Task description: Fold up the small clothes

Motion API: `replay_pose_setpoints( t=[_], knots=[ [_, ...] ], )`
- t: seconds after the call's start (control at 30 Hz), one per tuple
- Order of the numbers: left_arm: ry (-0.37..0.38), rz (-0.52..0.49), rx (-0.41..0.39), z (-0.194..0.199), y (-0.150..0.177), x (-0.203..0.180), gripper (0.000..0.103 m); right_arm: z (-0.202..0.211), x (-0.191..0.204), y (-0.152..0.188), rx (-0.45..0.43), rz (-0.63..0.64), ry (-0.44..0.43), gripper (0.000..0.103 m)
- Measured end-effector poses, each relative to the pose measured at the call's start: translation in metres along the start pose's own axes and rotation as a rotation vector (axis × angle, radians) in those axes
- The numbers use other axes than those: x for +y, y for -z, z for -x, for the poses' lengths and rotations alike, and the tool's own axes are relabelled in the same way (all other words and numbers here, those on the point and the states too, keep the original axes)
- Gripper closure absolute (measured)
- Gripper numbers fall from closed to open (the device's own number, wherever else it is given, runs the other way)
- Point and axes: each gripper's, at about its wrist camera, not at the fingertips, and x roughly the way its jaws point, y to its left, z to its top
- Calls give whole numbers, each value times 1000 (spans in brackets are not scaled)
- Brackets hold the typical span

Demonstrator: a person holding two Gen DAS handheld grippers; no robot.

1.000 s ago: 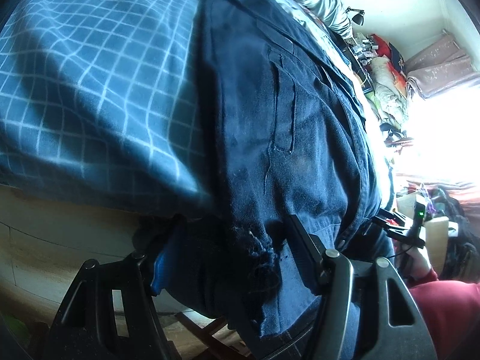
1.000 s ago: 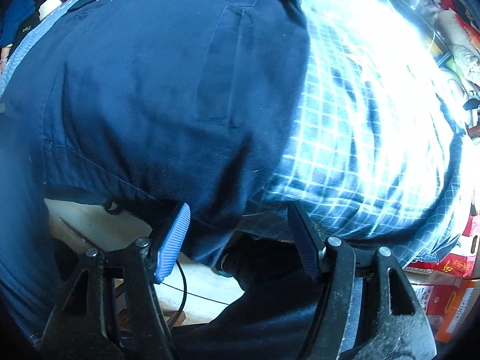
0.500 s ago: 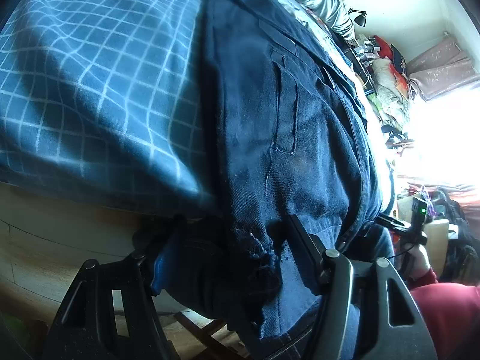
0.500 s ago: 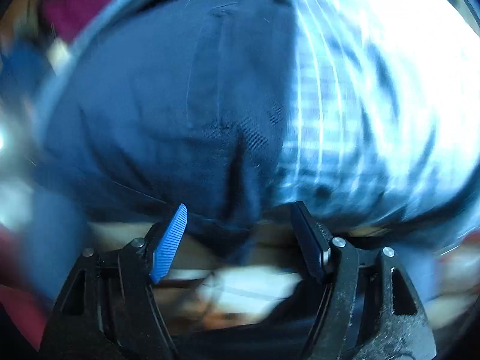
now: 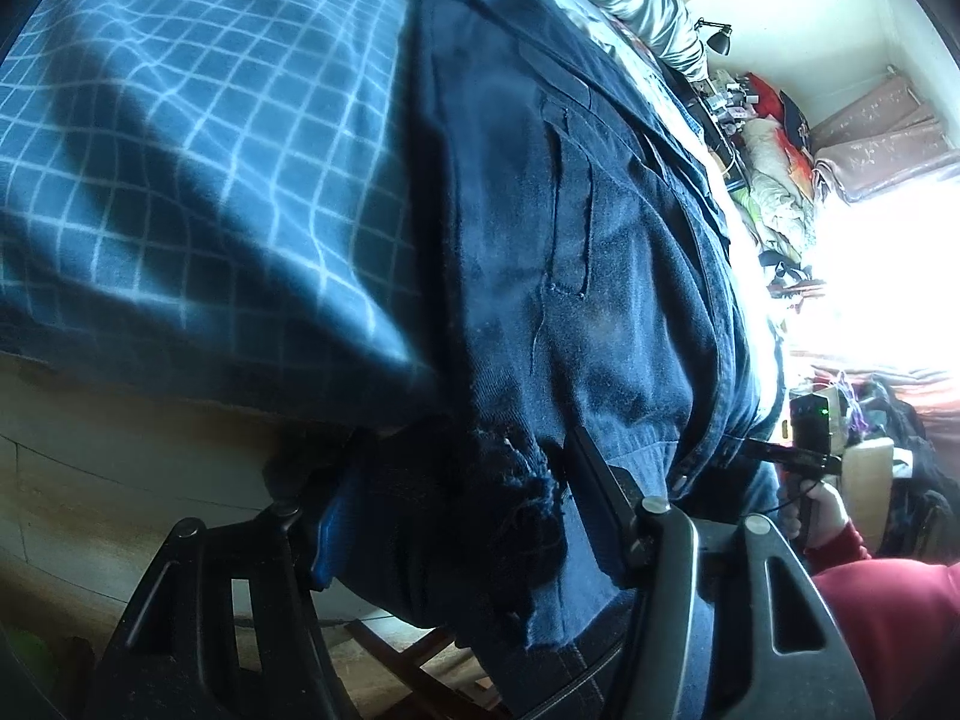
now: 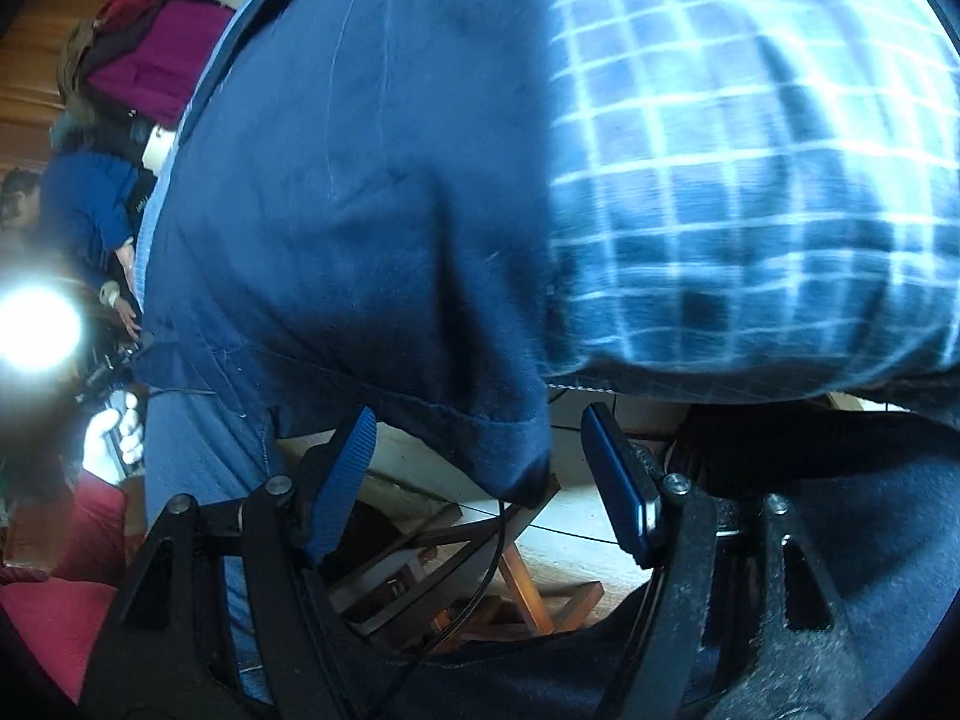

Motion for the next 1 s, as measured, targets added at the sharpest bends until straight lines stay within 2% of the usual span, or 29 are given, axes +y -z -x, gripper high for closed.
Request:
replay_pose_setpoints(
  t=[0.23,0.27,0.3,0.33,0.37,0.4,0.43,0.57,0.7,0.83,1.0],
  knots=[
    [13,2,-15,2,5,-1,47,-6,1,-2,-3,-2,-18,34],
    [23,4,-15,1,5,0,52,-7,2,0,-1,-3,-19,39],
    [33,2,-15,0,7,-1,63,-8,3,-1,4,0,-20,47],
    [49,-7,-10,-1,9,-4,72,-9,5,0,12,7,-11,61],
    [64,-19,-11,-2,10,-9,85,-8,7,1,9,17,0,88],
    [60,-25,-18,-1,11,-13,89,-3,9,3,-7,16,-24,97],
    [72,-14,-38,2,10,-17,89,5,13,5,-27,7,-61,97],
    [232,21,-196,45,2,-40,91,65,32,11,-171,9,-246,98],
    [347,-19,-339,87,-31,-71,91,128,45,-10,-334,12,-361,97],
    [422,-36,-450,110,-84,-90,91,166,56,-57,-442,31,-404,97],
    [381,-76,-492,110,-178,-115,90,183,73,-152,-501,73,-388,97]
  ],
)
